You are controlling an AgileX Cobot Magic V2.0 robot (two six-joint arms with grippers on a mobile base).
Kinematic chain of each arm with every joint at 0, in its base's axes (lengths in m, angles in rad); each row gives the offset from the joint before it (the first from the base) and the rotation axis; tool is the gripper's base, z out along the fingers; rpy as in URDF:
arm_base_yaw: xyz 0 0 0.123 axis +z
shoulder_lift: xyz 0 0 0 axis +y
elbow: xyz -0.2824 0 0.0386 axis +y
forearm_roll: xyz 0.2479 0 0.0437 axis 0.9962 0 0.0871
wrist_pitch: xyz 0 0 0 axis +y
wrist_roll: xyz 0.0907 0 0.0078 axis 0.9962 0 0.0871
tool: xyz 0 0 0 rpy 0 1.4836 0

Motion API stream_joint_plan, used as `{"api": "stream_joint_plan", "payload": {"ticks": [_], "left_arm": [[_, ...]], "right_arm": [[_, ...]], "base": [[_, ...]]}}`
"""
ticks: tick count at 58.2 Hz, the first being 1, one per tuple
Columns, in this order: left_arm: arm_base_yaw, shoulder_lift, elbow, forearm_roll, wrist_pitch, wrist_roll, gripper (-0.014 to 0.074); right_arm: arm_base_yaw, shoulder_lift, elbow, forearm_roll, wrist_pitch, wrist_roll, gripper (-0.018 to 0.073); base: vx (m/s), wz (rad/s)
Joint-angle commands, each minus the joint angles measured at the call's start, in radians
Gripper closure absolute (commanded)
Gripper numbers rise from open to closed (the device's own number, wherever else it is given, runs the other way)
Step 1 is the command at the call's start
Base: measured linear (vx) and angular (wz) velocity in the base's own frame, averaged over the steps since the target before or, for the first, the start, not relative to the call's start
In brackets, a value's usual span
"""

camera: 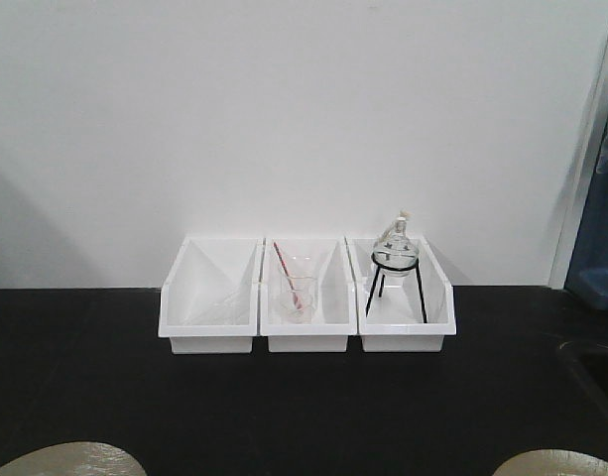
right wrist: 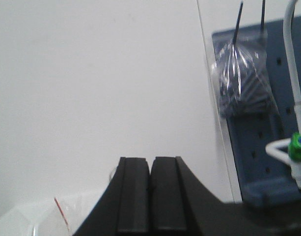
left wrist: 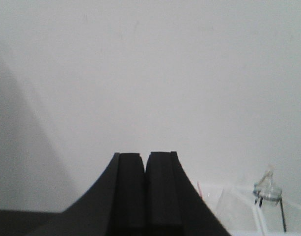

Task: Arrange circular plates on left workspace

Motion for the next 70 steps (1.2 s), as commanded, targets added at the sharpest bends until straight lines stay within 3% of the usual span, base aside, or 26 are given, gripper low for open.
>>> {"api": "stream_joint_plan", "payload": {"ticks": [1,9,18,27,31,34,38,42,45,51,59,70], "left_arm": [[-0.007,0.020,-0.127,-0.015,-0.024,-0.026,0.0594],[-0.007,0.167,-0.279,-0.039,0.040,-0.027,0.0594],[-0.011,0.425,-0.464,-0.111,0.173,-0.026,0.0594],[-0.011,0.707,-0.619,-0.243,0.397,-0.024,0.0594],[-0.011,0.835,-0.674,-0.374,0.495,-0.011,0.0594],[-0.011,0.933,-0.719,-0.477,0.588,0.044,0.0594],[-0.011,1.045,-0.768,-0.653,0.718,0.209,0.0594],[-0.011,1.142,-0.800,-0.867,0.859,0.430,0.0594],[-0.011,1.202,-0.808,-1.054,0.965,0.545,0.0594],[-0.011,1.305,-0.808,-1.343,1.092,0.730,0.0594],[-0.011,1.371,-0.808,-1.496,1.119,0.775,0.0594],[-0.011,1.383,-0.808,-1.484,1.027,0.775,0.0594]], "right_arm": [[-0.005,0.070,-0.142,0.002,-0.032,-0.001,0.0564],[-0.005,0.255,-0.311,0.005,0.067,-0.001,0.0564],[-0.005,0.535,-0.512,0.082,0.252,-0.004,0.0564],[-0.005,0.852,-0.688,0.312,0.488,-0.114,0.0564],[-0.005,0.970,-0.754,0.472,0.612,-0.257,0.0564],[-0.005,1.062,-0.789,0.630,0.720,-0.404,0.0564],[-0.005,1.188,-0.820,0.876,0.892,-0.612,0.0564],[-0.005,1.310,-0.827,1.106,1.053,-0.792,0.0564],[-0.005,1.383,-0.827,1.227,1.139,-0.882,0.0564],[-0.005,1.474,-0.827,1.338,1.218,-0.963,0.0564],[-0.005,1.505,-0.827,1.361,1.200,-0.973,0.0564],[-0.005,1.501,-0.827,1.361,1.193,-0.973,0.0564]], "base": [[0.00,0.00],[0.00,0.00],[0.00,0.00],[0.00,0.00],[0.00,0.00],[0.00,0.00],[0.00,0.00],[0.00,0.00],[0.00,0.00],[0.00,0.00],[0.00,0.00],[0.00,0.00]]}}
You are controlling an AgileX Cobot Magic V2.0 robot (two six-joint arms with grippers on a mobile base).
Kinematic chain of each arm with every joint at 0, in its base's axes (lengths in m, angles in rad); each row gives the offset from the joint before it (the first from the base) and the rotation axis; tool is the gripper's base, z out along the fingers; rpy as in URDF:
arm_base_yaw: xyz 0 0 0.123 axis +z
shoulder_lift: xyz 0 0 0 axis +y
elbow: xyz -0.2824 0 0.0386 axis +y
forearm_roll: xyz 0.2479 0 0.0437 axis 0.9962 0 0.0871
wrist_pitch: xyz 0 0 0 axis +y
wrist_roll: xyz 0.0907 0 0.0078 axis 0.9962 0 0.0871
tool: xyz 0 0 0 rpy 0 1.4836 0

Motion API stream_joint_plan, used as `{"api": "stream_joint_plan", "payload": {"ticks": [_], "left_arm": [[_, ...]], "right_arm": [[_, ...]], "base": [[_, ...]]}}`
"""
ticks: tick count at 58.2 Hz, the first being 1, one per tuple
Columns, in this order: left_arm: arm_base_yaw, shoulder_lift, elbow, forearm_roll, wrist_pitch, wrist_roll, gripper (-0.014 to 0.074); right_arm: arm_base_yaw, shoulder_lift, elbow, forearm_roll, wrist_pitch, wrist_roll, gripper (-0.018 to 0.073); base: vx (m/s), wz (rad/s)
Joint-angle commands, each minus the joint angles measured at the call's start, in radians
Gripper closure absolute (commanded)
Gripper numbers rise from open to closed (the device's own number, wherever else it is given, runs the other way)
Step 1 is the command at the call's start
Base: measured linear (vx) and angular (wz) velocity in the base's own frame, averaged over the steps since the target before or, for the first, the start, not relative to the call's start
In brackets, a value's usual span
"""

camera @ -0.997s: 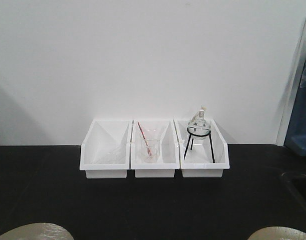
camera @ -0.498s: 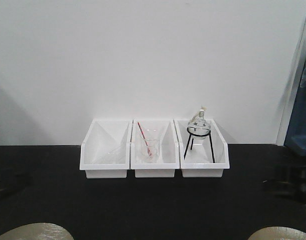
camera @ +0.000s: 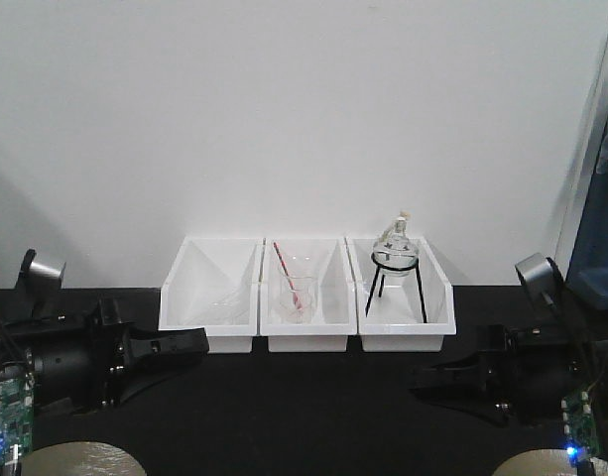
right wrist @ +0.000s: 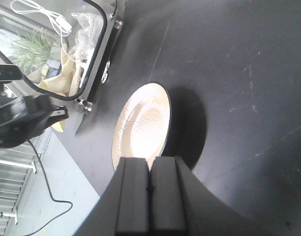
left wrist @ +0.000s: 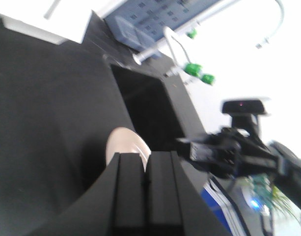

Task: Arrange circular plates on left workspace

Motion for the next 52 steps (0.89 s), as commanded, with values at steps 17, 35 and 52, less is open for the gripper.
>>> {"api": "stream_joint_plan", "payload": {"ticks": [17,35,52], "left_arm": [[0.111,-0.027,-0.035,-0.007,0.031,0.007,0.0540],[0.448,-0.027,-0.035,0.256,0.191,-0.043,0.0200],[0.680,-0.027,-0.035,0.722,0.026,-0.213,0.0056]], "right_arm": [[-0.005,-0.037,-0.032,0.075,0.034,-0.016,0.0564],[-0.005,-0.037,-0.032,0.075,0.030,-0.017,0.0564],[-0.005,-0.037,-0.032,0.072,0.029,-0.022,0.0564]], "base": [[0.00,0.00],[0.00,0.00],[0.00,0.00]]}}
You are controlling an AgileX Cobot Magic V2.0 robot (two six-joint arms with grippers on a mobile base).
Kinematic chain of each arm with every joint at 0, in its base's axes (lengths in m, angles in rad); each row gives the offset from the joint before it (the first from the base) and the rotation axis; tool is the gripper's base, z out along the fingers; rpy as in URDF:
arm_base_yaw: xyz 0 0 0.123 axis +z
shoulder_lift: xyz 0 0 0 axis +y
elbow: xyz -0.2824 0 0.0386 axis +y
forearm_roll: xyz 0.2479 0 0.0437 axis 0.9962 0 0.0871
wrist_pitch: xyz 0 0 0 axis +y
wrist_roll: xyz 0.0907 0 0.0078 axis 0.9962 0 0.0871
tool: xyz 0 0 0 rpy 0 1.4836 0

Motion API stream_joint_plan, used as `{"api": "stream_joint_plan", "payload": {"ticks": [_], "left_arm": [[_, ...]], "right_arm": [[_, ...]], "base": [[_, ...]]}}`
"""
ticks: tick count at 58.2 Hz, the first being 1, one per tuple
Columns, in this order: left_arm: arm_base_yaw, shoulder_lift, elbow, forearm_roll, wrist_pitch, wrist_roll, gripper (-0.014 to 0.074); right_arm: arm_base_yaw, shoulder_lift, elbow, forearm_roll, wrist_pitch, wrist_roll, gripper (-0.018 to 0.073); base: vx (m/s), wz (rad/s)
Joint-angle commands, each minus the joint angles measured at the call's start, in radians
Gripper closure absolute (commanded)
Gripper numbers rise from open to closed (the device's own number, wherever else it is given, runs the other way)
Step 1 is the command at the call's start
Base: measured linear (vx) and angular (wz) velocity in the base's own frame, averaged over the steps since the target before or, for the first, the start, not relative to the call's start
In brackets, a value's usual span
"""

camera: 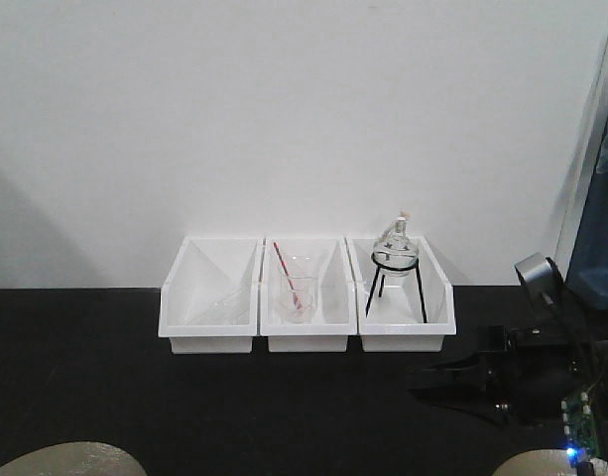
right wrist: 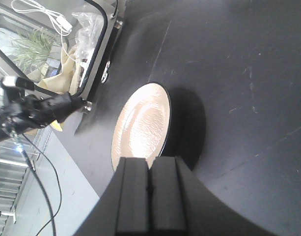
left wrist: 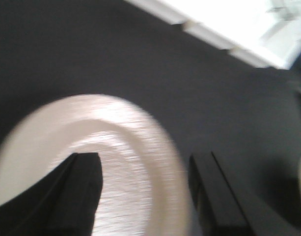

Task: Arrange circular plates on left workspace

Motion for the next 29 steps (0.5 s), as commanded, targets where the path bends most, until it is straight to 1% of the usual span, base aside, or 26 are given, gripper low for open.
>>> {"api": "stream_joint_plan", "payload": {"ticks": [1,3,6,9,14,19,25,29], "left_arm": [[0.048,-0.027,-0.035,0.071,-0.066,-0.061,0.0056],[0.069,-0.027,-0.035,0.108,-0.090,-0.079,0.0059],[0.091,-0.026,-0.035,0.144,-0.109,-0.083,0.0063],[0.105,-0.013,-0.035,0.155,-0.112,-0.082,0.0066],[0.108,0.033,-0.035,0.168,-0.097,-0.078,0.0076],[0.107,0.104,-0.035,0.166,-0.062,-0.052,0.0080],[0.107,0.180,-0.035,0.160,-0.039,0.006,0.0080],[0.107,0.224,-0.035,0.117,-0.031,0.058,0.0080]], "right_arm": [[-0.005,-0.037,-0.032,0.070,0.029,-0.014,0.0564],[-0.005,-0.037,-0.032,0.070,0.029,-0.017,0.0564],[-0.005,-0.037,-0.032,0.070,0.029,-0.032,0.0564],[-0.005,-0.037,-0.032,0.070,0.029,-0.043,0.0564],[-0.005,-0.037,-0.032,0.070,0.029,-0.052,0.0564],[-0.005,-0.037,-0.032,0.070,0.029,-0.062,0.0564],[-0.005,-0.035,-0.032,0.070,0.019,-0.061,0.0564],[-0.005,-0.035,-0.032,0.069,0.003,-0.061,0.0564]], "base": [[0.00,0.00],[0.00,0.00],[0.00,0.00],[0.00,0.00],[0.00,0.00],[0.00,0.00],[0.00,0.00],[0.00,0.00]]}}
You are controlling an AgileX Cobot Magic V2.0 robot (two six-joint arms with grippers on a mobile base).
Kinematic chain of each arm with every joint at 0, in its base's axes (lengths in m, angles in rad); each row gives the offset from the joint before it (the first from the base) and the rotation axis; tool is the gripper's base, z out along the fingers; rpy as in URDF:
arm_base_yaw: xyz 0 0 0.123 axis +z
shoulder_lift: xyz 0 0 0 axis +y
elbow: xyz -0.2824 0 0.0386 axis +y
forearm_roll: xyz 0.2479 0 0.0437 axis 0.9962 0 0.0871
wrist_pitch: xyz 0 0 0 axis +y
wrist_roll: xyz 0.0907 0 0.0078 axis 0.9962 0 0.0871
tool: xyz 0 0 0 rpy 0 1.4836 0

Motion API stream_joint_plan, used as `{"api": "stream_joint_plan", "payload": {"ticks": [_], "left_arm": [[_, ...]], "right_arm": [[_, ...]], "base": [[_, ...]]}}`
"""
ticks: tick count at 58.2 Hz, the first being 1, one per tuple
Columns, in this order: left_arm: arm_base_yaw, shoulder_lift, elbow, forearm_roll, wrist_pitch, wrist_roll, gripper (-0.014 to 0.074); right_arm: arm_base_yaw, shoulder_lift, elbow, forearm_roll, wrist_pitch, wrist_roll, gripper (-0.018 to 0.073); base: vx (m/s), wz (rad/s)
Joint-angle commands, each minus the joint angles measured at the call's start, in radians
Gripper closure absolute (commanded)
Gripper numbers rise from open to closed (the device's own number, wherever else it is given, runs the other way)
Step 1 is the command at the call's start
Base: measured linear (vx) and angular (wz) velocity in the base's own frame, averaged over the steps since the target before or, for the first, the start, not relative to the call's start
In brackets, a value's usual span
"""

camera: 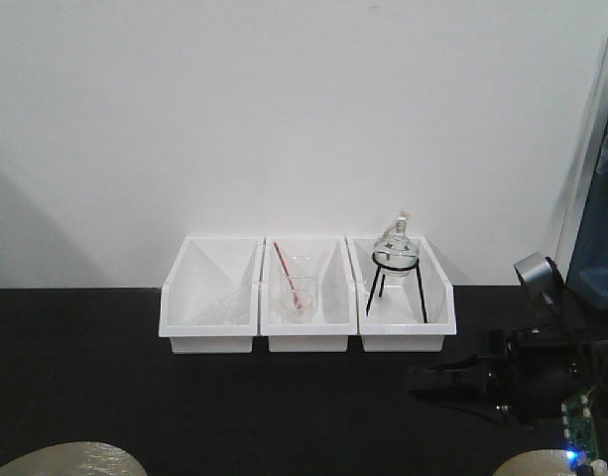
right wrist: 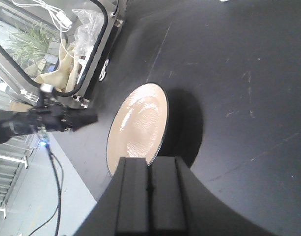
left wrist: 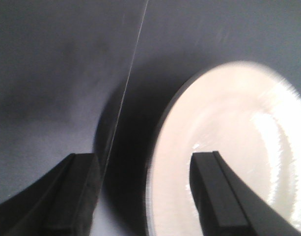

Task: Arrange circular plates on left workspace

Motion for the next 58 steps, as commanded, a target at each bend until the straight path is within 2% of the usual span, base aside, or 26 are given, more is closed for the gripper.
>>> {"api": "stream_joint_plan", "payload": {"ticks": [1,7,12,24,32,48,58], "left_arm": [[0.000,0.017,-0.029,-0.107,0.030,0.073,0.0080],[0.000,0.081,-0.029,-0.205,0.084,0.158,0.0080],[-0.001,0.132,-0.029,-0.253,0.118,0.179,0.0080],[-0.001,0.197,-0.029,-0.280,0.151,0.186,0.0080],[-0.002,0.219,-0.029,-0.329,0.214,0.237,0.0108],[-0.026,0.260,-0.028,-0.347,0.266,0.238,0.0299],[-0.045,0.269,-0.028,-0.347,0.284,0.238,0.0517]], "right_arm": [[-0.005,-0.035,-0.032,0.068,0.004,-0.017,0.0564],[-0.005,-0.035,-0.032,0.051,0.000,-0.018,0.0564],[-0.005,-0.035,-0.032,0.044,-0.010,-0.018,0.0564],[-0.005,-0.035,-0.032,0.044,-0.052,-0.018,0.0564],[-0.005,-0.035,-0.032,0.044,-0.062,-0.018,0.0564],[-0.005,-0.035,-0.032,0.044,-0.066,-0.018,0.0564],[-0.005,-0.035,-0.032,0.044,-0.066,-0.018,0.0564]], "base": [[0.00,0.00],[0.00,0.00],[0.00,0.00],[0.00,0.00],[0.00,0.00],[0.00,0.00],[0.00,0.00]]}}
